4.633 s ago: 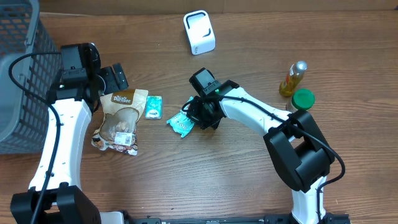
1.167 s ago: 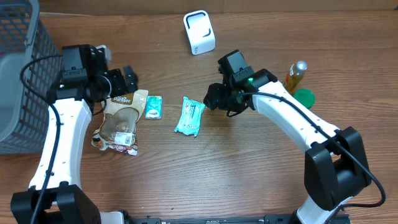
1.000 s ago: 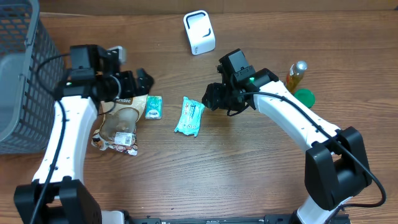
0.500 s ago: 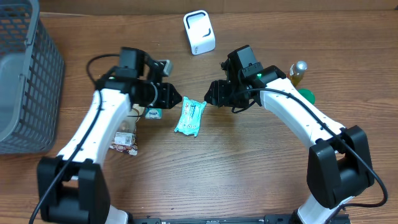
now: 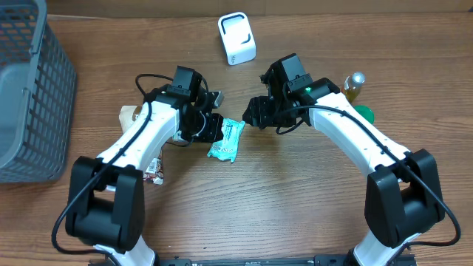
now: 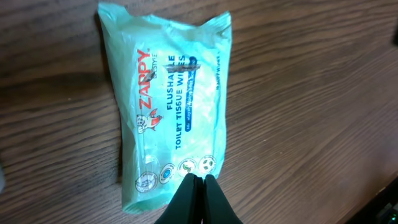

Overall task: Scan the item barcode
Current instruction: 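Move the left gripper right and grasp the wipes packet's left end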

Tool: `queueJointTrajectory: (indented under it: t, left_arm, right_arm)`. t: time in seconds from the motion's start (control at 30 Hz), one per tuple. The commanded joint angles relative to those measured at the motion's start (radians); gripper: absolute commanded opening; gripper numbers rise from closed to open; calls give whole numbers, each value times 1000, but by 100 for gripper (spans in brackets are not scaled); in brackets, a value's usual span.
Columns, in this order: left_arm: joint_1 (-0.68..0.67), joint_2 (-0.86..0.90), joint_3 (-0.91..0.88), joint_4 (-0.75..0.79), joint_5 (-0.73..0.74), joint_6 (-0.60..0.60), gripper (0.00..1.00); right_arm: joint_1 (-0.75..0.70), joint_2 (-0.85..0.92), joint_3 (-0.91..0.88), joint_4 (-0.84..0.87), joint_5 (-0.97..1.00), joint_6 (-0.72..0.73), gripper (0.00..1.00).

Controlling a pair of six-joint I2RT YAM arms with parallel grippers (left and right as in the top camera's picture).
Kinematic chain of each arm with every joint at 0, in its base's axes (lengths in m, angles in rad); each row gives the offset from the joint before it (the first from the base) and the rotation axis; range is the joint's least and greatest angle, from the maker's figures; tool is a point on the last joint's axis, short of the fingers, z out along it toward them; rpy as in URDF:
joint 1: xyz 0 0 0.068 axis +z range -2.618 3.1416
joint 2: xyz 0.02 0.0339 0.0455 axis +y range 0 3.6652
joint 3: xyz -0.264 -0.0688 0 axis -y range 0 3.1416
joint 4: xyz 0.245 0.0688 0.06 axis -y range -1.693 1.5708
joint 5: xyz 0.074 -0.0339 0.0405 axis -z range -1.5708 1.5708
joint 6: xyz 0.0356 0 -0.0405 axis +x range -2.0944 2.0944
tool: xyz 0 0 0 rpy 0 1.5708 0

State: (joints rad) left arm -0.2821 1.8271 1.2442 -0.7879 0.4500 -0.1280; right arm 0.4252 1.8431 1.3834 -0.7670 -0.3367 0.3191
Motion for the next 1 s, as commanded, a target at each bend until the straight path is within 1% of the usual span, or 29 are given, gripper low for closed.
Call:
queueJointTrajectory:
  t: [0.0, 0.07, 0.57, 0.73, 0.83, 0.97]
  left_arm:
    - [-7, 40, -1, -3, -13, -11, 4]
    - [-7, 54, -1, -11, -13, -11, 4]
    - [-7, 62, -1, -19, -19, -11, 4]
    - [-8, 62, -1, -42, -51, -33, 4]
    - [-8, 62, -1, -85, -80, -33, 4]
    - [-7, 62, -1, -99, -106, -33, 4]
  right_arm:
    - [-4, -1, -10, 5, -6, -15, 65]
    - [-4, -1, -10, 6, -6, -14, 67]
    - [-4, -1, -10, 6, -6, -14, 68]
    - [-4, -1, -10, 6, -6, -15, 68]
    - [-4, -1, -10, 6, -6, -33, 68]
    - [-4, -1, -10, 6, -6, -33, 68]
